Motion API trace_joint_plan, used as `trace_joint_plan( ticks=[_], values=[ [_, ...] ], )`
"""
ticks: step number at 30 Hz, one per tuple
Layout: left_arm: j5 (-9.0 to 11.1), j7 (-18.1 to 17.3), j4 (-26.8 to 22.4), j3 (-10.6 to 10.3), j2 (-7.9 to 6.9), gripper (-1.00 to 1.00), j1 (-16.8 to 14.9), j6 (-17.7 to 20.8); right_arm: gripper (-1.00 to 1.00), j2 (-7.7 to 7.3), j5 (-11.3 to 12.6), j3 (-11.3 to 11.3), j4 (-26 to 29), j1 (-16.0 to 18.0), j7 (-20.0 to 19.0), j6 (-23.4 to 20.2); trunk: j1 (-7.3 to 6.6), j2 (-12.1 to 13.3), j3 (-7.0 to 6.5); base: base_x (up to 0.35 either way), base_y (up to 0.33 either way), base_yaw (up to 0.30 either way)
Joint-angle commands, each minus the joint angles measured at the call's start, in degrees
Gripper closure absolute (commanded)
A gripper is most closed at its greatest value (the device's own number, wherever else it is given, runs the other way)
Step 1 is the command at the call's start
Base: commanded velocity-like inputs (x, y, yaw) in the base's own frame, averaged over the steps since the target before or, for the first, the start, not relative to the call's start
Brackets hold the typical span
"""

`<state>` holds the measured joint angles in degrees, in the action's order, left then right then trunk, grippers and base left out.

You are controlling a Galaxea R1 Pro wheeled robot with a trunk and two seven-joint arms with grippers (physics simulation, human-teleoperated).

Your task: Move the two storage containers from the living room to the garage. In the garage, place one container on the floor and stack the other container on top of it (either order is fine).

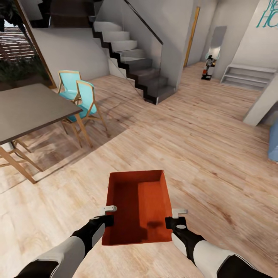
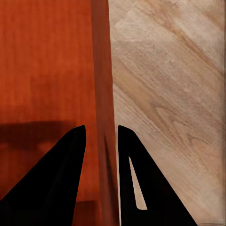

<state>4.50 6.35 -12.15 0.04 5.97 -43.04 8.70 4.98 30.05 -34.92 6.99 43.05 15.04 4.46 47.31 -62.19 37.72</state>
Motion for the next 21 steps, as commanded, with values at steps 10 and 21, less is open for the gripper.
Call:
trace_joint_plan(
  ticks=[10,21],
  values=[
    [-0.28,0.60,0.02,-0.48,-0.52,1.00,0.06,0.44,1.00,-0.06,-0.43,1.96,0.04,0.10,0.71,0.46,0.00,-0.03,0.04,0.000,0.000,-0.247],
    [-0.28,0.59,0.02,-0.48,-0.52,1.00,0.06,0.44,1.00,-0.06,-0.43,1.96,0.04,0.10,0.70,0.47,0.00,-0.03,0.04,0.000,0.000,-0.247]
  ],
)
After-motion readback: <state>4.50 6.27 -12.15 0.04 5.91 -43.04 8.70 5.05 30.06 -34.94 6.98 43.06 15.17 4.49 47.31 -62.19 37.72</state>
